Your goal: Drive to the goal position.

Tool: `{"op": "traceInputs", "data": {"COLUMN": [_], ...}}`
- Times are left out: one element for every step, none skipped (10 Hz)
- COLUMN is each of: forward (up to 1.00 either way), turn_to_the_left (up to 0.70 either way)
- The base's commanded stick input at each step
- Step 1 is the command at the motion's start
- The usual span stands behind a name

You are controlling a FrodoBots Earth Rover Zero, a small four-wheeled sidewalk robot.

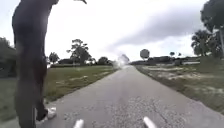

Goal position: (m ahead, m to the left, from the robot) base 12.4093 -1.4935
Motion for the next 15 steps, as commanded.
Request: {"op": "traceInputs", "data": {"forward": [0.70,0.70,0.70,0.70,0.70,0.70,0.70,0.70,0.70,0.70,0.70,0.70,0.70,0.70,0.70], "turn_to_the_left": [-0.34,-0.34,-0.35,-0.35,-0.25,-0.08,0.00,0.00,0.00,0.00,0.00,0.00,0.00,0.00,0.00]}}
